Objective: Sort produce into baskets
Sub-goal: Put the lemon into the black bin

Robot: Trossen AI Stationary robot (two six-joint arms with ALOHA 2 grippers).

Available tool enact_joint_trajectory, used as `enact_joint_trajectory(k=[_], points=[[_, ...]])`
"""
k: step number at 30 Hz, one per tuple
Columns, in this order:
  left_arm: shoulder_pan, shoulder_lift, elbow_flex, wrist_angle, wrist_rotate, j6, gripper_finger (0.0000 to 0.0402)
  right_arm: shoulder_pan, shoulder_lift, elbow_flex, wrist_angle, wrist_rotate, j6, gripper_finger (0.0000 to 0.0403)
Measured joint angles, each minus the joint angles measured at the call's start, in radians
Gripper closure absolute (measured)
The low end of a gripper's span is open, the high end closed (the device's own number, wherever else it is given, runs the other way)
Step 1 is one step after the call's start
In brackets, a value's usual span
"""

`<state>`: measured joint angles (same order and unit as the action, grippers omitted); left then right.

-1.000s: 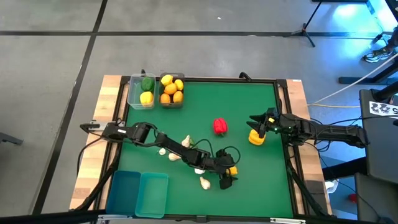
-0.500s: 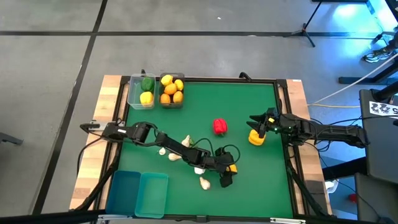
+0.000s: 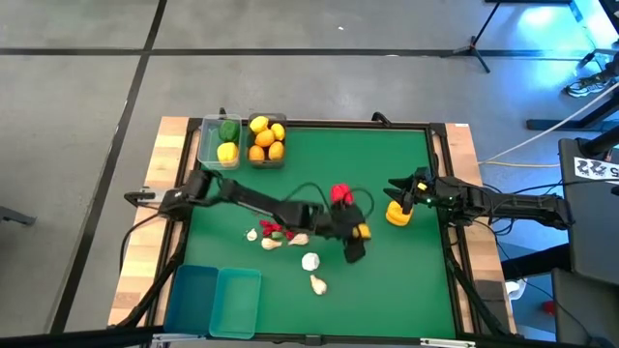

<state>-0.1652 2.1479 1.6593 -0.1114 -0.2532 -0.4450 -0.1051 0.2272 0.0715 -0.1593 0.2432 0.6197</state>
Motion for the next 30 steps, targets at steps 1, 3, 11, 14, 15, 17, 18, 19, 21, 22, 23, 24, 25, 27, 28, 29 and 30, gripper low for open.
enact_joint_trajectory(k=[1, 3, 11, 14, 15, 17, 18, 19, 21, 22, 23, 24, 25, 27, 28, 29, 30], points=[[0.014, -0.028, 0.000, -0.039, -0.015, 0.005, 0.0167, 0.000, 0.000, 0.000, 0.000, 0.006, 0.000, 0.0142], [0.044, -0.096, 0.000, -0.135, -0.058, 0.006, 0.0167, 0.000, 0.000, 0.000, 0.001, 0.013, 0.000, 0.0142], [0.169, -0.346, -0.017, -0.470, -0.289, 0.071, 0.0168, 0.000, 0.000, 0.000, 0.001, 0.026, 0.002, 0.0142], [0.223, -0.435, -0.087, -0.543, -0.339, 0.052, 0.0168, 0.000, 0.000, 0.000, 0.001, 0.025, 0.002, 0.0142], [0.243, -0.454, -0.122, -0.557, -0.349, 0.040, 0.0168, 0.000, 0.000, 0.000, 0.001, 0.026, 0.002, 0.0142], [0.285, -0.508, -0.207, -0.556, -0.347, 0.008, 0.0169, 0.000, 0.000, 0.000, 0.002, 0.026, 0.001, 0.0142], [0.309, -0.524, -0.249, -0.551, -0.347, -0.005, 0.0169, 0.000, 0.000, 0.000, 0.002, 0.029, 0.002, 0.0142], [0.335, -0.549, -0.291, -0.536, -0.340, -0.024, 0.0169, 0.000, 0.000, 0.000, 0.002, 0.033, 0.000, 0.0142], [0.398, -0.579, -0.371, -0.511, -0.326, -0.070, 0.0169, 0.000, 0.000, 0.000, 0.003, 0.039, 0.002, 0.0142], [0.435, -0.591, -0.402, -0.496, -0.314, -0.083, 0.0169, 0.000, 0.002, 0.000, 0.002, 0.039, 0.002, 0.0142], [0.469, -0.595, -0.429, -0.476, -0.312, -0.088, 0.0169, 0.000, 0.003, 0.000, 0.003, 0.043, 0.003, 0.0142], [0.503, -0.596, -0.445, -0.470, -0.311, -0.094, 0.0169, 0.000, 0.004, 0.000, 0.002, 0.049, 0.002, 0.0142], [0.536, -0.594, -0.458, -0.472, -0.306, -0.096, 0.0169, 0.000, 0.006, 0.000, 0.002, 0.053, 0.003, 0.0142], [0.599, -0.582, -0.466, -0.467, -0.277, -0.086, 0.0167, 0.000, 0.007, 0.000, 0.002, 0.063, 0.003, 0.0142], [0.628, -0.576, -0.466, -0.452, -0.257, -0.072, 0.0163, 0.000, 0.007, 0.000, 0.003, 0.068, 0.003, 0.0142], [0.657, -0.571, -0.466, -0.441, -0.239, -0.059, 0.0159, 0.000, 0.006, 0.000, 0.004, 0.073, 0.005, 0.0142], [0.680, -0.568, -0.466, -0.430, -0.223, -0.047, 0.0153, 0.000, 0.006, 0.000, 0.004, 0.077, 0.008, 0.0142]])
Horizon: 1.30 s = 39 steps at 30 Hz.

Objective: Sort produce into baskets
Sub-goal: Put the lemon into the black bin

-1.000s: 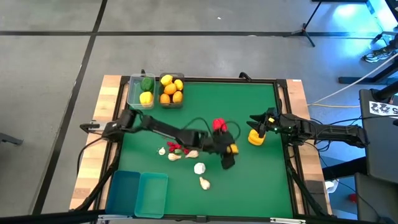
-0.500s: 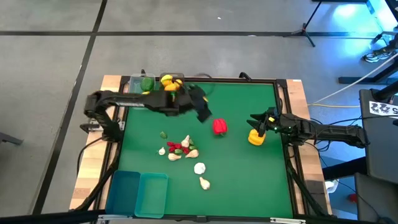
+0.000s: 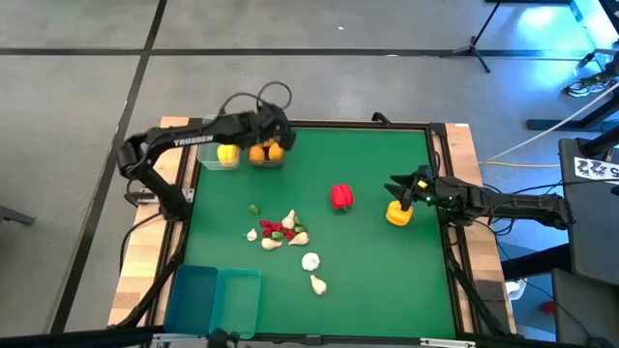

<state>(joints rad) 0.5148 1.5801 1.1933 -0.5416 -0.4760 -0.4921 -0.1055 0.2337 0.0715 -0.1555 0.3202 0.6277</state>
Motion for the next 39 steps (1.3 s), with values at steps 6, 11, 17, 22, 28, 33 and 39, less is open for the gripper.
enact_joint_trajectory(k=[6, 11, 17, 22, 28, 33, 39], points=[[0.074, 0.024, 0.000, 0.069, 0.028, 0.078, 0.0113, 0.000, 0.000, 0.000, 0.000, 0.005, 0.002, 0.0142], [0.079, 0.039, 0.000, 0.066, 0.030, 0.134, 0.0092, 0.000, 0.000, 0.000, 0.000, 0.042, 0.003, 0.0142], [0.065, 0.021, 0.000, 0.060, 0.064, 0.188, 0.0093, 0.000, 0.000, 0.000, 0.002, 0.073, 0.003, 0.0142], [0.023, -0.032, 0.000, 0.088, 0.151, 0.158, 0.0097, 0.000, 0.000, 0.000, 0.002, 0.073, 0.003, 0.0142], [-0.092, -0.015, 0.001, 0.327, 0.285, 0.199, 0.0097, 0.000, 0.000, 0.000, 0.002, 0.073, 0.003, 0.0142], [-0.140, 0.086, 0.007, 0.532, 0.189, 0.128, 0.0098, 0.000, 0.000, 0.000, 0.002, 0.073, 0.003, 0.0142], [-0.177, 0.280, 0.160, 0.552, 0.131, 0.249, 0.0098, 0.000, 0.000, 0.000, 0.003, 0.073, 0.003, 0.0142]])
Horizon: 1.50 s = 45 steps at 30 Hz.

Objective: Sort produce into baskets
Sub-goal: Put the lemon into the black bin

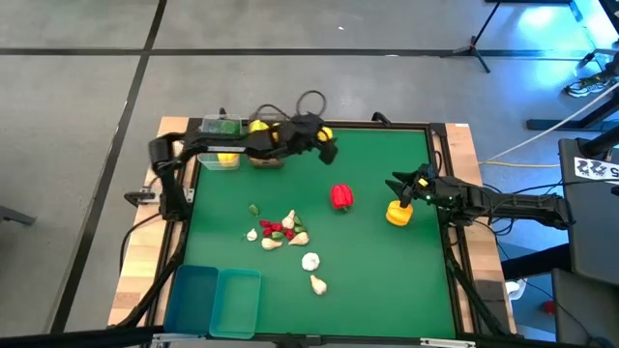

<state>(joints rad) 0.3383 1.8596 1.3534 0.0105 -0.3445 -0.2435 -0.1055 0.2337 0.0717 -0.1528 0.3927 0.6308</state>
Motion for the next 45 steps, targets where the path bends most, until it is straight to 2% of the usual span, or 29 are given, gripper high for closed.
enact_joint_trajectory(k=[2, 5, 7, 15, 21, 26, 31, 36, 39, 42, 45], points=[[0.001, 0.058, 0.059, -0.007, -0.056, 0.025, 0.0098, 0.000, 0.000, 0.000, 0.000, 0.000, 0.004, 0.0142], [0.025, 0.119, 0.139, -0.067, -0.199, -0.038, 0.0098, 0.000, 0.000, 0.000, 0.000, -0.002, 0.036, 0.0142], [0.049, 0.146, 0.171, -0.105, -0.226, -0.085, 0.0098, 0.000, 0.000, 0.000, 0.000, -0.006, 0.048, 0.0142], [0.099, 0.181, 0.183, -0.155, -0.219, -0.252, 0.0098, 0.000, 0.000, 0.000, 0.000, -0.010, 0.049, 0.0142], [0.099, 0.223, 0.184, -0.090, -0.206, -0.249, 0.0098, 0.000, 0.000, 0.000, 0.000, -0.009, 0.057, 0.0142], [0.082, 0.271, 0.184, -0.096, -0.201, -0.328, 0.0098, 0.000, 0.000, 0.000, 0.000, -0.012, 0.057, 0.0142], [0.066, 0.315, 0.184, -0.074, -0.201, -0.338, 0.0098, 0.000, 0.000, 0.000, 0.000, -0.018, 0.057, 0.0142], [0.065, 0.319, 0.184, -0.080, -0.210, -0.341, 0.0098, 0.000, 0.000, 0.000, 0.000, -0.019, 0.057, 0.0142], [0.079, 0.318, 0.184, -0.139, -0.185, -0.360, 0.0098, 0.000, 0.000, 0.000, 0.000, -0.018, 0.057, 0.0142], [0.079, 0.316, 0.235, -0.207, -0.145, -0.299, 0.0098, 0.000, 0.000, 0.000, 0.000, -0.018, 0.057, 0.0142], [0.064, 0.304, 0.287, -0.208, -0.140, -0.124, 0.0098, 0.000, 0.002, 0.000, 0.000, -0.018, 0.055, 0.0142]])
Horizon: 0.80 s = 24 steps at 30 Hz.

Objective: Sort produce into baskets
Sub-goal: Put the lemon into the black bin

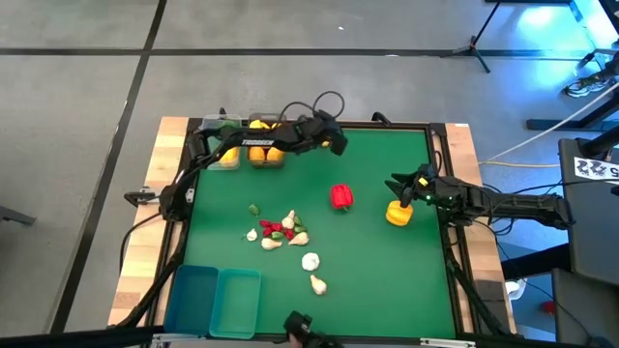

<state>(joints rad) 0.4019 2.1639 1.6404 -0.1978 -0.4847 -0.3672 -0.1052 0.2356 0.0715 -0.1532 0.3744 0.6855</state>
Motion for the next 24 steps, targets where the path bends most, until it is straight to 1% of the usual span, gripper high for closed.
enact_joint_trajectory(k=[3, 4, 6, 8, 10, 12, 13, 15, 19, 21, 24], points=[[0.013, 0.003, 0.047, -0.039, 0.019, 0.086, 0.0098, 0.000, 0.001, 0.000, 0.000, 0.000, -0.003, 0.0142], [0.020, 0.003, 0.060, -0.057, 0.032, 0.093, 0.0098, 0.000, 0.001, 0.000, 0.000, -0.001, 0.007, 0.0142], [0.035, 0.003, 0.088, -0.113, 0.095, 0.062, 0.0098, 0.000, 0.001, 0.000, 0.018, -0.013, 0.052, 0.0142], [0.043, 0.002, 0.130, -0.232, 0.219, -0.004, 0.0098, 0.000, 0.001, -0.005, 0.060, -0.072, 0.064, 0.0142], [0.046, 0.002, 0.183, -0.335, 0.354, -0.024, 0.0098, 0.000, 0.005, -0.007, 0.094, -0.109, 0.049, 0.0142], [0.050, -0.014, 0.235, -0.416, 0.478, -0.024, 0.0098, 0.000, 0.005, 0.011, 0.082, -0.107, 0.045, 0.0146], [0.049, -0.025, 0.260, -0.443, 0.523, -0.023, 0.0098, 0.000, 0.008, 0.028, 0.067, -0.096, 0.040, 0.0151], [0.048, -0.060, 0.290, -0.468, 0.586, -0.010, 0.0098, 0.000, 0.056, 0.063, 0.050, -0.081, 0.003, 0.0165], [0.043, -0.172, 0.298, -0.478, 0.591, 0.009, 0.0098, 0.000, 0.215, 0.165, 0.049, -0.071, -0.133, 0.0199], [0.048, -0.238, 0.298, -0.485, 0.588, 0.023, 0.0098, -0.002, 0.322, 0.238, 0.058, -0.048, -0.205, 0.0214], [0.058, -0.333, 0.299, -0.530, 0.557, 0.032, 0.0098, -0.031, 0.497, 0.348, 0.045, -0.007, -0.264, 0.0227]])
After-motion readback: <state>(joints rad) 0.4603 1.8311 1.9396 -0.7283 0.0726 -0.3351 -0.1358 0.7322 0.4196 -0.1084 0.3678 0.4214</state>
